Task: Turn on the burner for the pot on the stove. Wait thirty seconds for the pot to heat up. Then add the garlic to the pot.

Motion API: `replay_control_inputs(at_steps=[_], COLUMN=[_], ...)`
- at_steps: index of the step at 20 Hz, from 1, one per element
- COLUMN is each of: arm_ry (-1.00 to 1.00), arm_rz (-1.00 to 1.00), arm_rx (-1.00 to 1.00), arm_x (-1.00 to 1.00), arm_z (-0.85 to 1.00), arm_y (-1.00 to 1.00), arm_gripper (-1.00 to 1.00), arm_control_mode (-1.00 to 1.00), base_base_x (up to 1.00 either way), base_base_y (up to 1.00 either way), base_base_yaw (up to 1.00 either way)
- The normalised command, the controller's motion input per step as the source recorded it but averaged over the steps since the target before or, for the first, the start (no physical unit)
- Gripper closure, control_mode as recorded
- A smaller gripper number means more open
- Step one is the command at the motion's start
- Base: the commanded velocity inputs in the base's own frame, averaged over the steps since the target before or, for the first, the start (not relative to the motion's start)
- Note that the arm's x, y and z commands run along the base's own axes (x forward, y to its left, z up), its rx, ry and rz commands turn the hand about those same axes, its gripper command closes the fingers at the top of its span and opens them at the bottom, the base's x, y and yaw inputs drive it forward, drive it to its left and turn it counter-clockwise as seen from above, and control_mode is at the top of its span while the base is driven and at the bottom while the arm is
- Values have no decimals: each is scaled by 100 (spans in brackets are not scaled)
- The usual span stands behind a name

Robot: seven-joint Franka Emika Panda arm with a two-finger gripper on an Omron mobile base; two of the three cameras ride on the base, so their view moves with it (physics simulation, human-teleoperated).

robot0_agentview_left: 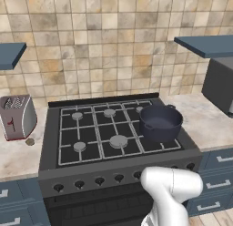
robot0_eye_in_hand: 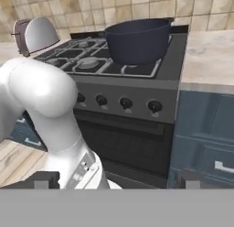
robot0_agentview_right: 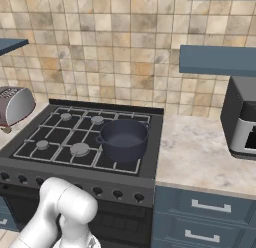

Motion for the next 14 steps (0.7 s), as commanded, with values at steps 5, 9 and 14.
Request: replay_control_inputs(at_steps=[5, 9, 14], arm_ry=[-28, -41, -33], arm_rz=[7, 0, 0], arm_rx=[0, -4, -2], arm_x=[0, 0, 0], arm_z=[-36, -42, -39], arm_y=[-5, 0, 0], arm_gripper=[-100, -100, -100], arm_control_mode=[-100, -100, -100], base_base_x=[0, 0, 0], base_base_y=[0, 0, 0], base_base_yaw=[0, 0, 0])
